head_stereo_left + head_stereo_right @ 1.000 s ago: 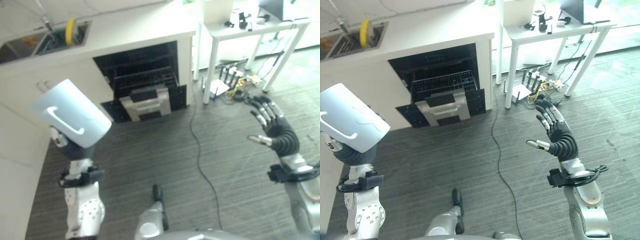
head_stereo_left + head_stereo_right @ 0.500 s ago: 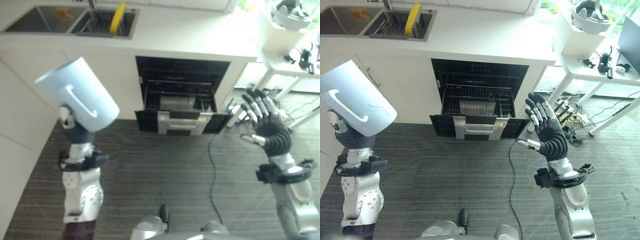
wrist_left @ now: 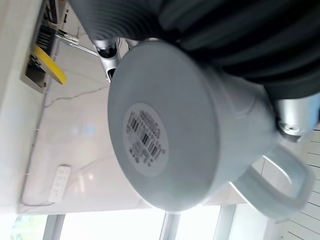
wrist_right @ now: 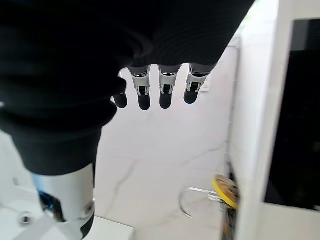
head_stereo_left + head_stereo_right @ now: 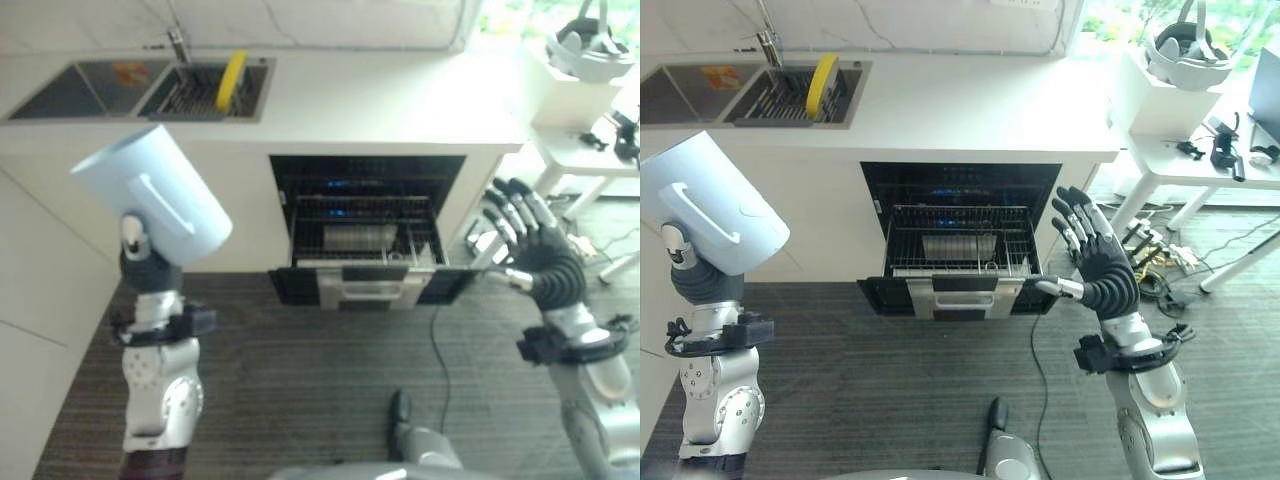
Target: Place the dishes in the dishwasher.
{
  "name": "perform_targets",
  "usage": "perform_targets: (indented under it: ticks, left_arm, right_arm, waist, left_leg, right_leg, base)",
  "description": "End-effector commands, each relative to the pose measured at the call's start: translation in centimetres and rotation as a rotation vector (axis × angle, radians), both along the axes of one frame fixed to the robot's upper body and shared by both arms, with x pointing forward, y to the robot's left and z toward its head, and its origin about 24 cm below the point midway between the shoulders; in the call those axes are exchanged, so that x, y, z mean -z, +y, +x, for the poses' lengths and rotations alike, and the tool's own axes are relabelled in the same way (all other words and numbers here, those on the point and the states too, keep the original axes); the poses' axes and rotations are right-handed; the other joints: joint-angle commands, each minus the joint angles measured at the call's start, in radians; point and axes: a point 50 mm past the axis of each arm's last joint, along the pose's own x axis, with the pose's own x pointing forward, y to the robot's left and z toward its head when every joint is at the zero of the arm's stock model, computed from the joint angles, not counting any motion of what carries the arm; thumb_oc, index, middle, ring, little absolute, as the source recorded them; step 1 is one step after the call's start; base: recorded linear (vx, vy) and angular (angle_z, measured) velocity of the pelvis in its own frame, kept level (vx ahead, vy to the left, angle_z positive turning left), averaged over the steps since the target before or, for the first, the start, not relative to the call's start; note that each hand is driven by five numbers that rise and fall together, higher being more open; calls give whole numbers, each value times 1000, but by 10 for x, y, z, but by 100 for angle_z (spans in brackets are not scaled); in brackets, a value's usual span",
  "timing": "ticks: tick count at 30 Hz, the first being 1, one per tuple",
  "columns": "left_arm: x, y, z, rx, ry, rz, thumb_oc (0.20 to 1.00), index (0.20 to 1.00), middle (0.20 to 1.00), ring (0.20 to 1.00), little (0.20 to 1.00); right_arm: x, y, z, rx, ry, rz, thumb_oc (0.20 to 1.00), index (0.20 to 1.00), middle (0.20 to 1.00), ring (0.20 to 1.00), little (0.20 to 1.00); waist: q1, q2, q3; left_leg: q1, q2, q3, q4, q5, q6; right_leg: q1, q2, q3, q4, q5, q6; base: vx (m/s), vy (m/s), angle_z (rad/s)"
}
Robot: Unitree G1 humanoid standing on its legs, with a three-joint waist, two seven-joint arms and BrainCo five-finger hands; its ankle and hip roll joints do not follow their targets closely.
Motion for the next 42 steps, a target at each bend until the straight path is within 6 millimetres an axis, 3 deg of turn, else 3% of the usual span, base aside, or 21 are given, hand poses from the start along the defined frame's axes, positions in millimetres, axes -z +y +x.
perform_targets:
  ticks: [1,4,7,9,10,13,14,15,18,22,26,27,28,30,34,36,38,39,40,42]
  left_arm:
    - [-31,-2,-10,23,-161,77,200,200,200,200,200]
    - [-33,-5,-10,37,-185,83,200,200,200,200,200]
    - [-34,-6,-16,60,-228,52,200,200,200,200,200]
    - [-32,-7,-18,68,-242,46,200,200,200,200,200]
    - [-31,-8,-18,76,-244,51,200,200,200,200,200]
    - [-30,-8,-18,73,-235,49,200,200,200,200,200]
    - [-28,-6,-18,65,-232,35,200,200,200,200,200]
    - [-27,-4,-19,48,-237,12,200,200,200,200,200]
    - [-26,-5,-19,13,-255,-2,200,200,200,200,200]
    - [-30,-7,-21,8,-279,20,200,200,200,200,200]
    - [-36,-10,-16,26,-295,66,200,200,200,200,200]
    - [-42,-15,-11,64,-309,119,200,200,200,200,200]
    - [-46,-19,-7,96,-306,142,200,200,200,200,200]
    - [-47,-24,-1,118,-288,163,200,200,200,200,200]
    - [-43,-34,7,123,-254,236,200,200,200,200,200]
    - [-43,-40,13,120,-247,295,200,200,200,200,200]
    - [-43,-48,20,117,-247,354,200,200,200,200,200]
    - [-42,-53,25,104,-245,381,200,200,200,200,200]
    - [-41,-55,27,97,-244,393,200,200,200,200,200]
    - [-39,-66,33,86,-244,456,200,200,200,200,200]
  right_arm:
    - [-10,2,-2,24,-70,47,1000,1000,1000,1000,1000]
    - [-9,-4,-4,38,-54,61,1000,1000,1000,1000,1000]
    - [-6,-11,-7,50,-34,60,1000,1000,1000,1000,1000]
    - [-6,-10,-7,27,-33,39,1000,1000,1000,1000,1000]
    - [-5,-8,-6,19,-29,32,1000,1000,1000,1000,1000]
    - [-7,-6,-2,9,-33,35,1000,1000,1000,1000,1000]
    - [-7,-7,-2,13,-35,38,1000,1000,1000,1000,1000]
    - [-7,-8,-3,17,-31,35,1000,1000,1000,1000,1000]
    - [-7,-12,-6,28,-14,8,1000,1000,1000,1000,1000]
    - [-10,-11,-9,-10,-32,3,1000,1000,1000,1000,1000]
    - [-9,-4,-9,-41,-20,7,1000,1000,1000,1000,1000]
    - [-9,-2,-6,-41,-37,21,1000,1000,1000,1000,1000]
    - [-10,3,-3,-47,-53,25,1000,1000,1000,1000,1000]
    - [-9,8,0,-53,-56,15,1000,1000,1000,1000,1000]
    - [-4,11,4,-72,-27,33,1000,1000,1000,1000,1000]
    - [-5,9,5,-110,-30,65,1000,1000,1000,1000,1000]
    - [-9,10,10,-174,-39,89,1000,1000,1000,1000,1000]
    - [-15,13,15,-226,-56,96,1000,1000,1000,1000,1000]
    - [-17,16,18,-243,-61,99,1000,1000,1000,1000,1000]
    - [-27,23,27,-284,-85,109,1000,1000,1000,1000,1000]
  waist:
    - [-6,-43,-23]
    - [-28,-32,-32]
    - [-34,-27,-32]
    - [-24,-35,-24]
    - [-19,-37,-19]
    - [-13,-25,-13]
    - [-13,-11,-12]
    - [-6,1,-8]
    - [3,6,-5]
    - [22,-7,-13]
    - [33,-30,-24]
    - [53,-53,-21]
    - [68,-60,-20]
    - [81,-61,-21]
    - [76,-67,-14]
    - [66,-70,-8]
    - [55,-74,-3]
    - [48,-78,4]
    - [47,-78,5]
    - [42,-72,3]
  left_leg:
    - [-53,136,115,10,-58,-21]
    - [-45,156,135,40,-63,-48]
    - [-105,162,100,202,-27,-84]
    - [-180,147,70,341,-15,-89]
    - [-207,145,73,353,-22,-83]
    - [-196,162,112,220,-26,-76]
    - [-201,178,115,131,10,-90]
    - [-206,201,115,37,80,-113]
    - [-272,234,109,6,135,-132]
    - [-258,222,82,6,113,-115]
    - [-223,195,76,6,82,-91]
    - [-215,175,95,6,67,-68]
    - [-218,161,95,6,62,-49]
    - [-233,143,81,12,63,-22]
    - [-244,116,52,15,57,14]
    - [-237,109,30,14,51,15]
    - [-222,106,16,13,42,9]
    - [-202,104,15,11,25,2]
    - [-193,103,13,11,17,1]
    - [-171,106,-4,12,-4,5]
  right_leg:
    - [37,-55,-4,4,-101,130]
    - [56,-37,-9,-1,-120,104]
    - [84,-17,14,-19,-138,68]
    - [99,-18,31,-23,-150,49]
    - [107,-17,34,-23,-156,47]
    - [123,-9,49,-26,-172,59]
    - [133,3,67,-31,-183,66]
    - [154,13,86,-37,-201,72]
    - [201,22,95,-37,-243,68]
    - [213,-2,70,-37,-245,81]
    - [208,-40,37,-16,-225,114]
    - [193,-93,-2,34,-217,150]
    - [191,-115,-12,74,-227,158]
    - [190,-111,9,147,-256,147]
    - [102,-83,66,360,-218,142]
    - [84,-63,85,321,-235,130]
    - [87,-75,90,209,-225,129]
    - [83,-96,93,118,-169,145]
    - [72,-106,96,105,-143,150]
    - [64,-108,136,87,-130,162]
  base:
    - [97,-287,0]
    - [90,-253,0]
    - [55,-182,-2]
    - [48,-172,-24]
    - [47,-90,-34]
    - [81,87,-2]
    - [153,202,14]
    - [178,250,7]
    - [179,281,5]
    - [133,278,-8]
    - [121,278,-3]
    - [156,453,15]
    - [154,467,12]
    - [113,325,-3]
    - [87,201,-2]
    - [99,-13,12]
    - [123,-158,10]
    - [118,-169,16]
    - [150,-182,25]
    - [134,-178,24]
